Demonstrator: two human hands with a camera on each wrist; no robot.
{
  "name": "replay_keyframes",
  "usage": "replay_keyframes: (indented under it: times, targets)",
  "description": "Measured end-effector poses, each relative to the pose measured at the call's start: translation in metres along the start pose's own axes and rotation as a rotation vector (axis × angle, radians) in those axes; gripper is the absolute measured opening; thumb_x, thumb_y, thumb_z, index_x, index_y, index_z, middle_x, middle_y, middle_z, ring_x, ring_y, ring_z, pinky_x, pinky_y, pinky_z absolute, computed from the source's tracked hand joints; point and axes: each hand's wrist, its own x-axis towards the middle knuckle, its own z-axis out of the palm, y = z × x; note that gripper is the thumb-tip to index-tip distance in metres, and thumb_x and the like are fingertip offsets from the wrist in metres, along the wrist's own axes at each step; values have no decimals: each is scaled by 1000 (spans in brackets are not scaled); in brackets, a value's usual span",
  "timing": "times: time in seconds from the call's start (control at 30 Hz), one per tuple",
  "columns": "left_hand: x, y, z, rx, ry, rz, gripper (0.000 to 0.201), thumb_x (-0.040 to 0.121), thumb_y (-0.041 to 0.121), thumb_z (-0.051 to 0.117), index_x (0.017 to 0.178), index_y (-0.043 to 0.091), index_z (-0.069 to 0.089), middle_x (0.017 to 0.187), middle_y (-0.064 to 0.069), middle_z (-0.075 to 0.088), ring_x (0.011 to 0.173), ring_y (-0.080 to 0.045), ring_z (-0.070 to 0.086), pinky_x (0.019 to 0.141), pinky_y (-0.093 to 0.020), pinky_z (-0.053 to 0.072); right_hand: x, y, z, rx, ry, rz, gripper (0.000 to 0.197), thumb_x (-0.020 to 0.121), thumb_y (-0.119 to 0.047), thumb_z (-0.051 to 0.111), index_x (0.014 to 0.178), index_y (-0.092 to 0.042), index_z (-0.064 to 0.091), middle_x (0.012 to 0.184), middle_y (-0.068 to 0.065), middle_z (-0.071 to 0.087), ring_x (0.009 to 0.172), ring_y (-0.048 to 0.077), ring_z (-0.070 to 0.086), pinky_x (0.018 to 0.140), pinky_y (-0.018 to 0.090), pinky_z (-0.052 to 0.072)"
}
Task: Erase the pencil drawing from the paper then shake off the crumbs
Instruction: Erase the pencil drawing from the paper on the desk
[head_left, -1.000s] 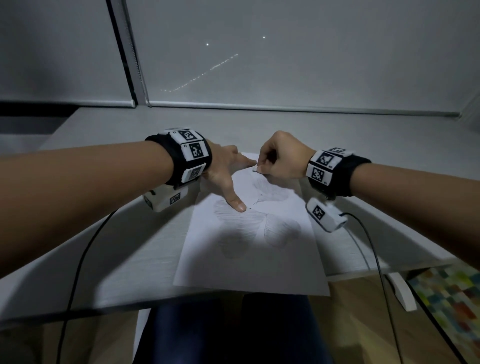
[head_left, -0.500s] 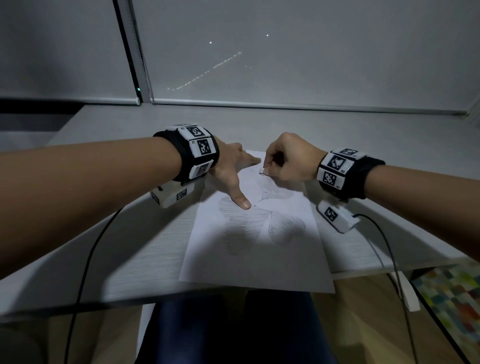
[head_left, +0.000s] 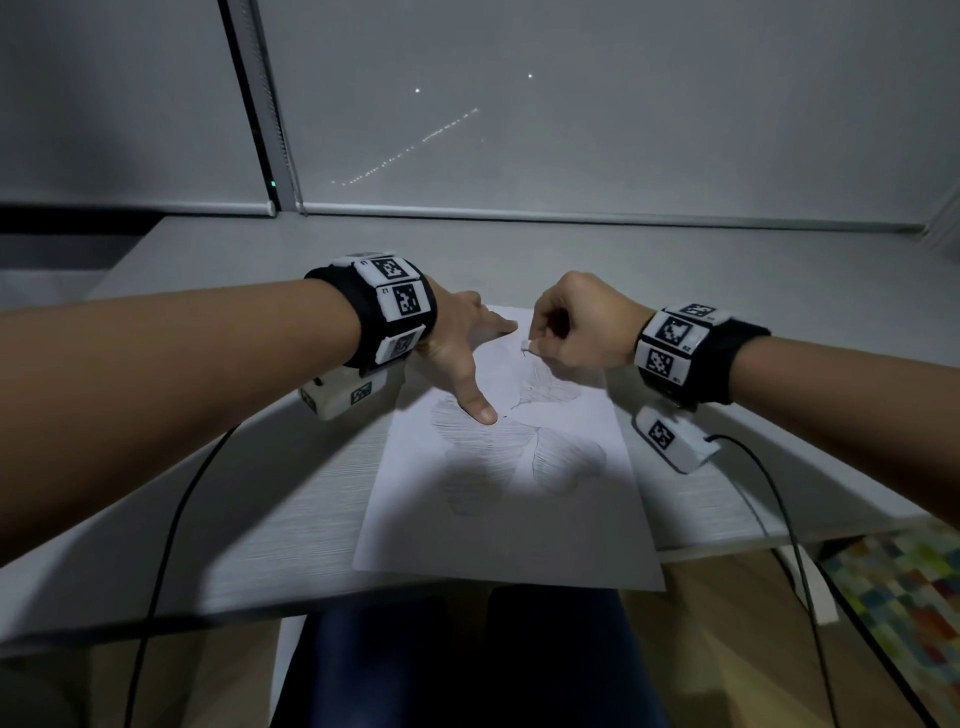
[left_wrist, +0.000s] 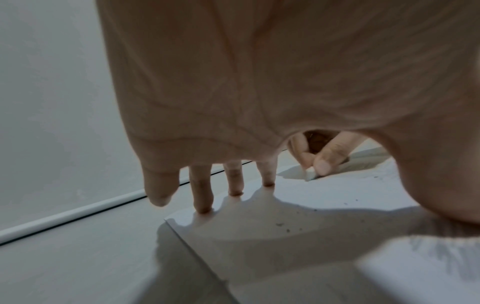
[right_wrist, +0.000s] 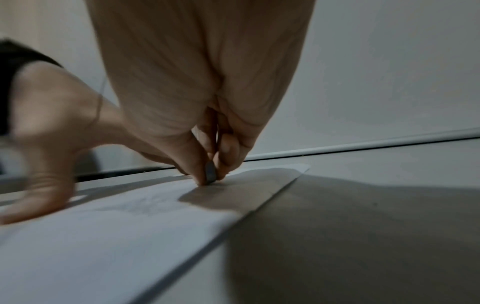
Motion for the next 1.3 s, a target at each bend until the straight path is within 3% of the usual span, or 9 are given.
replay_keyframes:
  times: [0.17,0.47,0.7,0.8,0.9,1.03,1.1,1.17,1.3]
  targets:
    - [2,-1,0,-4,-3,8,137,60,82,79,166,46,-1,164,2,21,153,-30,29,110,-51,39,-17,-8,3,41,-93,-66,11,85,-24,83,79,-17,77,63,-11,65,54,-3,58,55,8,42]
    - [2,0,1,-53,-34,-20,143,48,88,80,163,55,0,165,7,18,154,-33,26,110,-57,39,14,-4,1,-59,27,4,9,85,-21,79,79,-14,78,70,-2,70,61,11,61,64,25,53]
    - [2,1,3,-66,-13,-12,152,32,91,74,162,56,3,161,8,23,152,-32,29,104,-51,39,-3,-10,2,-33,-38,-58,5,83,-23,80,79,-19,80,65,-9,68,55,-2,59,59,17,47]
    - [3,1,4,-89,-13,-10,149,36,88,77,162,56,4,159,8,24,151,-32,30,96,-48,40,8,-10,-1,-53,7,21,8,83,-24,79,79,-16,80,69,-4,71,62,7,63,65,27,56]
    - [2,2,3,-101,-8,-16,153,31,90,75,162,57,5,160,8,23,152,-33,29,100,-51,40,12,-12,-2,-68,25,53,10,84,-22,78,79,-13,80,72,0,73,68,16,66,70,32,61]
    - [5,0,4,-81,0,-5,162,19,100,71,161,59,5,161,6,24,152,-33,29,103,-53,39,-11,-19,1,-22,-35,-46,8,85,-22,77,81,-16,79,71,-5,72,58,1,60,63,18,51]
    - [8,-2,3,-96,4,-14,159,24,99,72,162,56,5,165,5,22,155,-33,25,112,-55,35,-22,-21,0,2,-94,-87,7,86,-23,79,81,-18,79,70,-9,71,57,-4,60,58,6,44]
    - [10,-4,0,-120,12,-40,154,36,95,77,165,49,5,171,2,19,157,-31,21,119,-53,27,-21,-16,-4,-12,-46,-74,8,86,-22,78,82,-15,79,68,-11,69,57,-5,60,56,5,42]
    - [12,-12,-5,-173,56,-11,132,63,72,84,168,32,15,173,5,20,158,-21,22,125,-43,20,-4,-9,-9,-15,88,7,10,84,-16,71,85,-11,80,68,-8,68,59,4,59,61,25,54]
